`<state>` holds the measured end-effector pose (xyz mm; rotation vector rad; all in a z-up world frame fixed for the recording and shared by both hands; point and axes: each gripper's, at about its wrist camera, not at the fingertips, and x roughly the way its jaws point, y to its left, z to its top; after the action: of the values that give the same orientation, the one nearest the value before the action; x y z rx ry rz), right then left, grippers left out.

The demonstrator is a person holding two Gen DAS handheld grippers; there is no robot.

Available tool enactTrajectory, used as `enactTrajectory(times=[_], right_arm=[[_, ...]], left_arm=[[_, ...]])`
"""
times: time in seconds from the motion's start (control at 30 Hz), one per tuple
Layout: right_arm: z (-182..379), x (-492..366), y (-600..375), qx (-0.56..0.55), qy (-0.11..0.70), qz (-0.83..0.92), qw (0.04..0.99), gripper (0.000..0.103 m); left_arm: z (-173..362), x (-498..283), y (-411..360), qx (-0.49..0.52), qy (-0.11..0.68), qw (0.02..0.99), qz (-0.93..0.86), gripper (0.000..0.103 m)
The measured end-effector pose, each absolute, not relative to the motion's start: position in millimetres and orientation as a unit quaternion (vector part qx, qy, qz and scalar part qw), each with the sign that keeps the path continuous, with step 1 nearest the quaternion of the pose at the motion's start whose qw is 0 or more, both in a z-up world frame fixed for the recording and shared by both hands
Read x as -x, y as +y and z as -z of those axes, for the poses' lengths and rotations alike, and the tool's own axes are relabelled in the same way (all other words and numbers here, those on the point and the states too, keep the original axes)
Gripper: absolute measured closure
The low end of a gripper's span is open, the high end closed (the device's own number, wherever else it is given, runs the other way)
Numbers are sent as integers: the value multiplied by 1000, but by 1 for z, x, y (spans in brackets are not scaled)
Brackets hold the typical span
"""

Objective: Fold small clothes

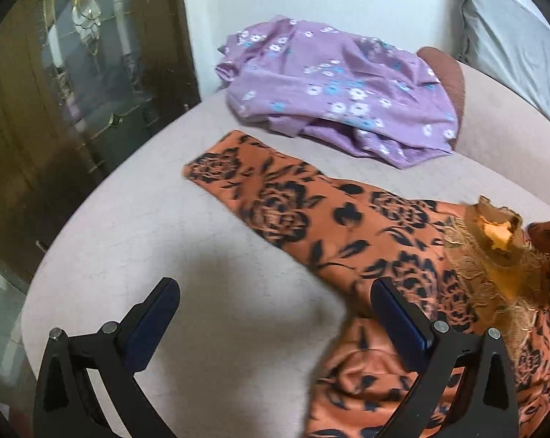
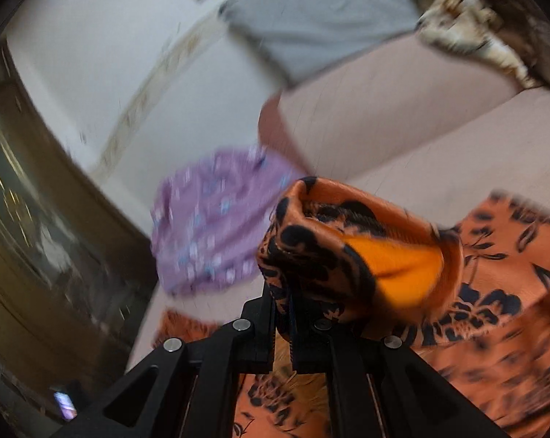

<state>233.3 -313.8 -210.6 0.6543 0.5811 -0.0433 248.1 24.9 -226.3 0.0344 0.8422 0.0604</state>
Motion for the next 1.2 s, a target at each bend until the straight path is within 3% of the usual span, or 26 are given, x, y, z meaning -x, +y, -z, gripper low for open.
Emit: enactTrajectory(times=[0.13,0.23,0.27,0.3,0.53,0.6,0.63,0.8,0.93,1.07,1.2], right_arm=[[254,-273,-253,-303,378,-18,875,91],[274,-275,-222,-290,430,-73,852,61],[275,-272,-215,-282,431,-86,853,39],[272,-267,-212,-270,419,-99,861,32],[251,-230,-269,-229,355,-69,904,32],[259,-226,-300,-240,362,-43,900,50],[263,-226,-313,-243,369,-25,897,52],[297,-227,-354,-272,411,-5,870,52],[303,-239,-326,-229,417,-39,879,52],[313,-265,-294,-227,472,-94,846,52],[287,-284,-295,-329,390,-145,848,52]], left_arm=[[227,-250,40,-14,415,909,-36,0],[229,-256,53,9,423,905,-42,0],[229,-258,56,18,426,904,-43,0],[229,-260,61,27,428,902,-46,0],[237,-273,69,46,443,893,-60,0],[240,-278,69,49,449,890,-62,0],[241,-279,70,50,450,889,-62,0],[249,-295,70,63,465,880,-71,0],[256,-304,72,76,477,872,-77,0],[260,-307,69,69,481,870,-80,0],[261,-309,62,57,483,871,-74,0]])
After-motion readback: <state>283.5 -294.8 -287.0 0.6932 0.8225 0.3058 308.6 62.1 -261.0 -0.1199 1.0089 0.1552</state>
